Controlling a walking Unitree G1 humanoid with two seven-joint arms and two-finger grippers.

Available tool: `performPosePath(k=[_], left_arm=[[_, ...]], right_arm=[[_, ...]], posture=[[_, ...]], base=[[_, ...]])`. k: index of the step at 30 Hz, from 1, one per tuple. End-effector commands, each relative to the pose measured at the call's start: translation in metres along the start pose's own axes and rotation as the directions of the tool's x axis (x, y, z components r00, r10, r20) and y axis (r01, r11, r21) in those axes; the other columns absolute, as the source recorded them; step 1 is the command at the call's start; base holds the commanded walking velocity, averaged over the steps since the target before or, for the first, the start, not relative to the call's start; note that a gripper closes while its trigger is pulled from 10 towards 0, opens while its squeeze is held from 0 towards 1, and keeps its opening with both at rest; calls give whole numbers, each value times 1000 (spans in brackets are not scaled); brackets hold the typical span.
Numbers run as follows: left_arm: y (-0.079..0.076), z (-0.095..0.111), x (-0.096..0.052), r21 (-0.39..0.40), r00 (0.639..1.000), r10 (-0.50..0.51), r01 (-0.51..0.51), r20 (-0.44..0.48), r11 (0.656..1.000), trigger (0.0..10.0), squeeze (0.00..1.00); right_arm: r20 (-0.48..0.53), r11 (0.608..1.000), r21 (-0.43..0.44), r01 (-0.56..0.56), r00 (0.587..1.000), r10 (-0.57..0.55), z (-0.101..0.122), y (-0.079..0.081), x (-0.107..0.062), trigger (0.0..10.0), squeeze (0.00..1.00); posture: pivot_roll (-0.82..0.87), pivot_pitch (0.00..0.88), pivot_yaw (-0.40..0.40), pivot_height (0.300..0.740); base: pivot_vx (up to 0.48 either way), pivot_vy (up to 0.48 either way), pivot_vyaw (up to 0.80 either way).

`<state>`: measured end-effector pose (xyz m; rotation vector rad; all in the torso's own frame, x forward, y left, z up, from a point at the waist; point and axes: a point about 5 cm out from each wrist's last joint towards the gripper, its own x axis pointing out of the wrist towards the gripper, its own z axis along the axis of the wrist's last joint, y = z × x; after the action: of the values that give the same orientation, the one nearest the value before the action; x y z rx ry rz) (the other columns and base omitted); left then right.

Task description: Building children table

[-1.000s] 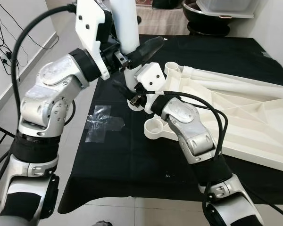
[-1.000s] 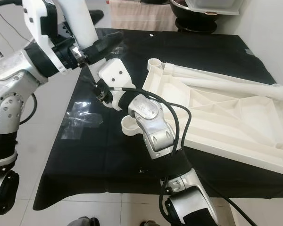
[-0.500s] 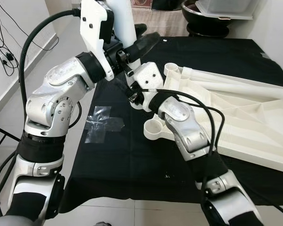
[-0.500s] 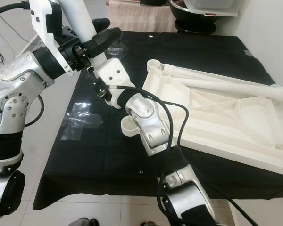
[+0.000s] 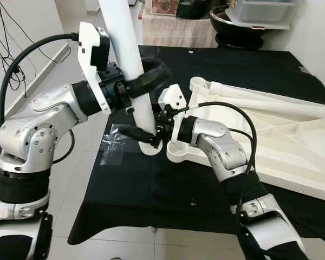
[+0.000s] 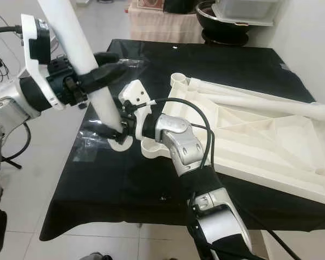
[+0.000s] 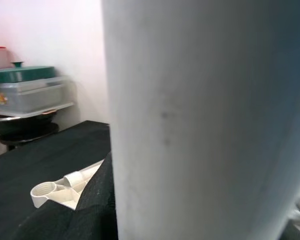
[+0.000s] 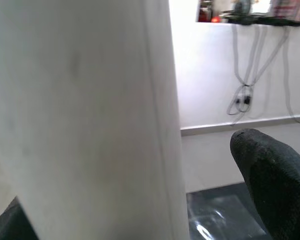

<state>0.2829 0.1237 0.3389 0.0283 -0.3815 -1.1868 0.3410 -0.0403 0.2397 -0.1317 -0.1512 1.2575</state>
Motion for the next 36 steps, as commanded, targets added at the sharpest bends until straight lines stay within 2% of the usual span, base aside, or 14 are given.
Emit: performPosePath(k=[1, 6, 8, 9, 10, 14, 26, 27, 28, 29, 30, 33, 34, 36], left_arm=[[-37, -9, 22, -114, 946, -318, 323, 66, 939, 0, 0], [-37, -12, 22, -117, 944, -326, 330, 53, 937, 0, 0], [-37, -12, 22, -118, 942, -331, 336, 55, 935, 0, 0], [-37, -12, 22, -118, 942, -331, 336, 55, 935, 0, 0], [-37, -12, 22, -119, 941, -334, 338, 55, 934, 0, 0], [-36, -11, 24, -113, 936, -348, 353, 60, 929, 0, 0], [-30, -8, 26, -62, 942, -329, 334, 70, 941, 0, 0], [-25, -8, 27, -74, 954, -288, 294, 78, 953, 4824, 824], [-22, -8, 28, -84, 963, -258, 264, 83, 961, 4824, 824], [-19, -6, 27, -72, 968, -235, 242, 91, 968, 10000, 1000], [-18, -4, 27, -62, 970, -224, 230, 96, 971, 10000, 1000], [-4, 14, 19, -62, 976, -118, 131, 183, 989, 10000, 1000], [-4, 14, 19, -62, 976, -118, 131, 183, 989, 10000, 1000], [5, 33, 7, -60, 966, -43, 60, 256, 996, 10000, 1000]], right_arm=[[53, 996, -48, -80, 995, 82, 20, 9, 22, 10000, 0], [12, 984, -40, -175, 984, 176, 21, 18, 24, 10000, 0], [-4, 977, -16, -212, 977, 212, 20, 23, 25, 3882, 0], [-4, 977, -16, -212, 977, 212, 20, 23, 25, 3882, 0], [-6, 975, -10, -222, 975, 222, 20, 24, 25, 0, 0], [2, 964, 38, -264, 965, 264, 21, 31, 26, 0, 0], [-64, 966, 105, -238, 967, 245, 14, 31, 25, 0, 0], [-67, 970, 103, -222, 971, 230, 13, 30, 25, 0, 0], [-68, 972, 102, -211, 973, 219, 12, 30, 25, 0, 0], [-62, 978, 98, -185, 980, 191, 13, 27, 25, 0, 0], [-58, 982, 95, -166, 983, 172, 13, 25, 25, 0, 0], [-26, 997, 75, -17, 999, 19, 18, 6, 21, 0, 0], [-26, 997, 75, -17, 999, 19, 18, 6, 21, 0, 0], [-7, 992, 71, 99, 995, -99, 21, -10, 13, 0, 0]], posture=[[58, 66, -41, 740], [52, 69, -41, 740], [50, 70, -39, 740], [50, 70, -39, 740], [49, 70, -39, 740], [44, 69, -36, 740], [41, 73, -37, 740], [41, 73, -37, 740], [41, 73, -37, 740], [41, 76, -38, 740], [41, 76, -38, 740], [38, 87, -40, 740], [38, 87, -40, 740], [39, 100, -43, 740]], base=[[0, 0, 0], [0, 0, 0], [0, 0, 0], [0, 0, 0], [0, 0, 0], [0, 0, 0], [0, 0, 0], [0, 0, 0], [0, 0, 0], [0, 0, 0], [0, 0, 0], [0, 0, 0], [0, 0, 0], [0, 0, 0]])
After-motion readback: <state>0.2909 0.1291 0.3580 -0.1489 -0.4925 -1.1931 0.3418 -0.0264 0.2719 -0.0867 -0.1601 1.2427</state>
